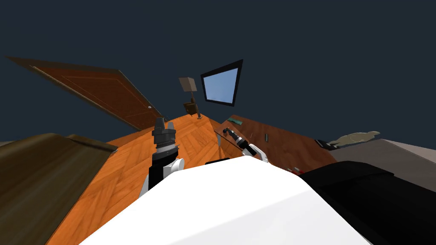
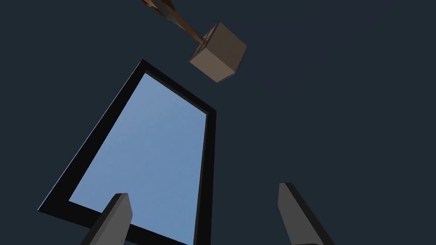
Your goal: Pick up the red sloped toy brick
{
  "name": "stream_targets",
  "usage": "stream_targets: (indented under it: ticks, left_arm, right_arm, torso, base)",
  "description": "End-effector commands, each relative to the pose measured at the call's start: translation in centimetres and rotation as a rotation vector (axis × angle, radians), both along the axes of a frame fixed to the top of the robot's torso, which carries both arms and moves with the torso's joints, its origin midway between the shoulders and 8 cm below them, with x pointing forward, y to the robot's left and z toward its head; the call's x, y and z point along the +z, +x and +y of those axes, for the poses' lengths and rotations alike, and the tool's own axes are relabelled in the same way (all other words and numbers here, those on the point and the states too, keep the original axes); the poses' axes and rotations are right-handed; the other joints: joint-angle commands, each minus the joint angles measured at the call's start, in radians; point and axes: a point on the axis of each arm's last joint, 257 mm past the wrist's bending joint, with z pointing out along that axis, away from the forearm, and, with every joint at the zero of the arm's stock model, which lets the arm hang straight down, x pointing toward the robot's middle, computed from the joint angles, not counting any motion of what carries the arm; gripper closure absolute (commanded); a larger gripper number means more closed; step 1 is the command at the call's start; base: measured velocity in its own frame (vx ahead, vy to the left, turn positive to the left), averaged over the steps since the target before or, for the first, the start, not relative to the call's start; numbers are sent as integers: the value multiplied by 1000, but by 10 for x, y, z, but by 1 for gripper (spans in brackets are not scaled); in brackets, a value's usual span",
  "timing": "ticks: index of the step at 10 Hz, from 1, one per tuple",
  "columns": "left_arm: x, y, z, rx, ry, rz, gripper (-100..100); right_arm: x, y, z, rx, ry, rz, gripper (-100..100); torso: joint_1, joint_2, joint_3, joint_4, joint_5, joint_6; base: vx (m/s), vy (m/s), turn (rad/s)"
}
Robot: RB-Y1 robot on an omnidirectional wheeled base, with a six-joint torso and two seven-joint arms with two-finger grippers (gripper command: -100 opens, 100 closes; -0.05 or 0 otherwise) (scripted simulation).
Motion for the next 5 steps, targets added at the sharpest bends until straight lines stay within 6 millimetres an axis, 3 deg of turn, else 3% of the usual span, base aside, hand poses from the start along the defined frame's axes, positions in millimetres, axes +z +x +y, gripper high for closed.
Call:
stream_targets:
  ticks: [1, 2, 3, 5]
  left_arm:
    - [0, 0, 0, 0, 0, 0, 0]
    - [0, 0, 0, 0, 0, 0, 0]
    - [0, 0, 0, 0, 0, 0, 0]
    - [0, 0, 0, 0, 0, 0, 0]
  right_arm:
    - [-34, -7, 2, 23, -90, 62, -100]
    - [-57, -12, 1, 39, -152, 103, -100]
    - [-59, -13, -1, 44, -165, 106, -100]
    - [-107, -30, -9, 80, -288, 195, -100]
  torso:
    - [0, 0, 0, 0, 0, 0]
    - [-1, 0, 0, 0, 0, 0]
    - [-3, 0, 0, 0, -1, 0]
    - [-2, 0, 0, 0, 0, 1]
  base:
    - [-15, -46, 377]
    - [-16, -65, 379]
    - [-10, -52, 127]
    - [-9, -54, 243]
